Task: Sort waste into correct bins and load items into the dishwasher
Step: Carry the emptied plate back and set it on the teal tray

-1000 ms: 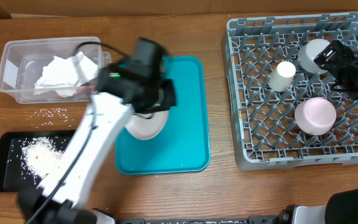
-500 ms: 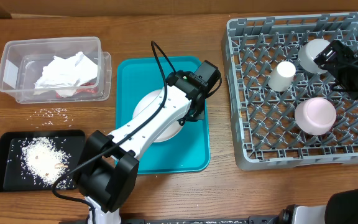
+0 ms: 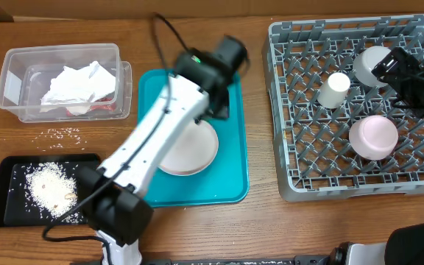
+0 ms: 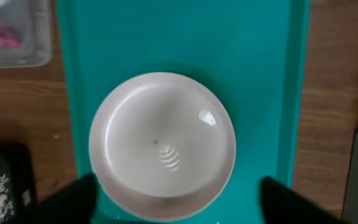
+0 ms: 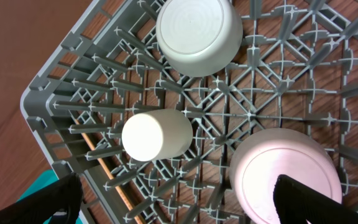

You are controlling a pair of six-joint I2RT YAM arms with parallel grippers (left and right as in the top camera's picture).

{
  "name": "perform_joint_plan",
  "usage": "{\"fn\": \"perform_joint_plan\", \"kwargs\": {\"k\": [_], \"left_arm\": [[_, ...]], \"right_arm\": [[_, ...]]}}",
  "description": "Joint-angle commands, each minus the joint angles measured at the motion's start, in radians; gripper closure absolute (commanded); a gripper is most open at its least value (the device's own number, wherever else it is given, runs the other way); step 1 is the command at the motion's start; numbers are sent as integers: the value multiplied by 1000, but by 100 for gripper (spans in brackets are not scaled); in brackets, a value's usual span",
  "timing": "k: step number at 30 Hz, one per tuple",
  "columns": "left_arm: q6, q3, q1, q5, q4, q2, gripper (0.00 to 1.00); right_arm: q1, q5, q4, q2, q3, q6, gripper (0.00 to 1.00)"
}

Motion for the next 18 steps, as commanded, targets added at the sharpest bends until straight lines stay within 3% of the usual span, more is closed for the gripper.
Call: {"fn": "perform_joint_plan", "kwargs": {"k": [1, 8, 12, 18], "left_arm": [[8, 126, 122, -42, -81, -8, 0], [-38, 212, 457, -41, -232, -10, 0], [-34, 209, 634, 7, -242, -10, 0], [-34, 209, 858, 117, -242, -10, 0]], "right_arm": [[-2, 2, 5, -23, 22, -2, 0], [-2, 2, 5, -23, 22, -2, 0], [-2, 0, 6, -23, 22, 2, 0], [-2, -179, 87, -23, 22, 35, 0]]}}
